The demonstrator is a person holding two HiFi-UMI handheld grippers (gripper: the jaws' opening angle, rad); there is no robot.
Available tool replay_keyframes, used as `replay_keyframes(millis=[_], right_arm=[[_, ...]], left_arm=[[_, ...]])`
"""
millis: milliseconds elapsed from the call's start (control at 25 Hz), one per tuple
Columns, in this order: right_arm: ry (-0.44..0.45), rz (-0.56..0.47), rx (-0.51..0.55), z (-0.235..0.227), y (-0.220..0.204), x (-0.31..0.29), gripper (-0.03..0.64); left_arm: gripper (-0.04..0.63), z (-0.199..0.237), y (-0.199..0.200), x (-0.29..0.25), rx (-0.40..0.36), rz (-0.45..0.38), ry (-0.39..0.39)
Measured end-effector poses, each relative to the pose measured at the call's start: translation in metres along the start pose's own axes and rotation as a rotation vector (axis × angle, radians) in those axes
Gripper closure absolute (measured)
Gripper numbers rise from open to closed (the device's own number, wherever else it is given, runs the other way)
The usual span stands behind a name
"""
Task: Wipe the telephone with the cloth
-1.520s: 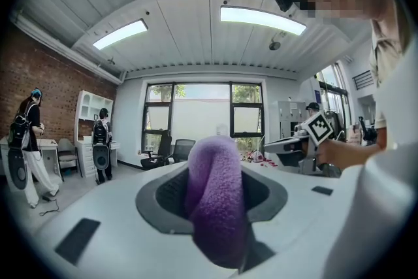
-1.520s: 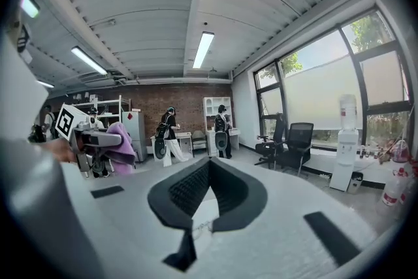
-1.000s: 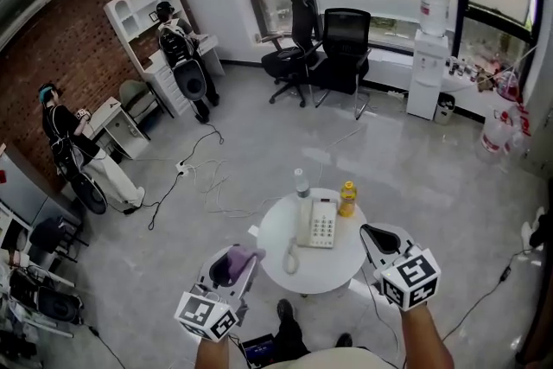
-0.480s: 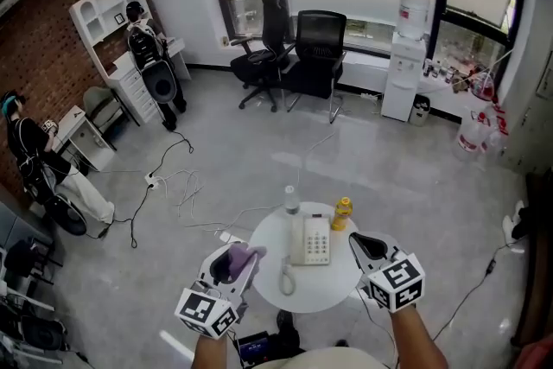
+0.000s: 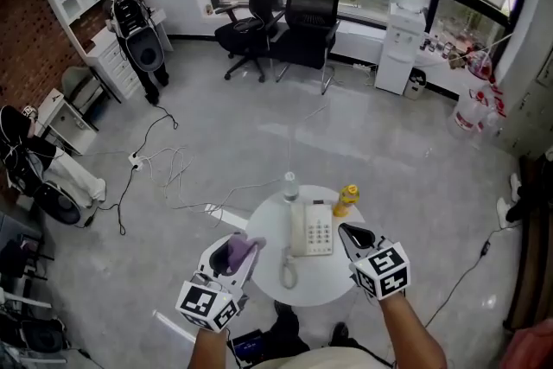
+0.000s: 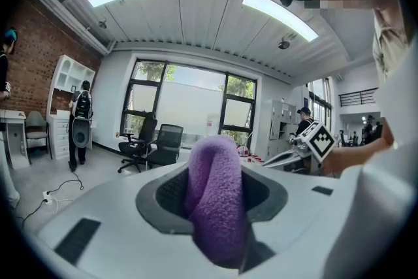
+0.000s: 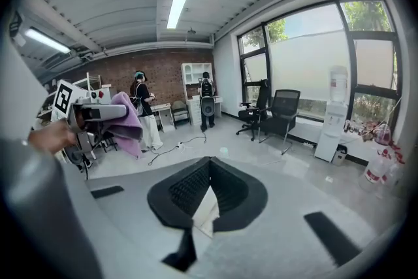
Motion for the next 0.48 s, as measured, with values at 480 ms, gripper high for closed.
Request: replay_keyframes(millis=[480], right_arm=[[-0.01,0.121,-0.09,-0.042,-0.052,-0.094,0.621]], left_arm=[[0.431,0.041,-0.058,-0.052,0.044,0.088,0.009]])
Point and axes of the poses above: the fingertips, and each gripper's own axes: x backward along the fingers, z to its left, y out of its top, the point moved 5 cm from there along x, backward along the fingers, and after that the axes turned 15 degrees about y, right-handed, at the moved point
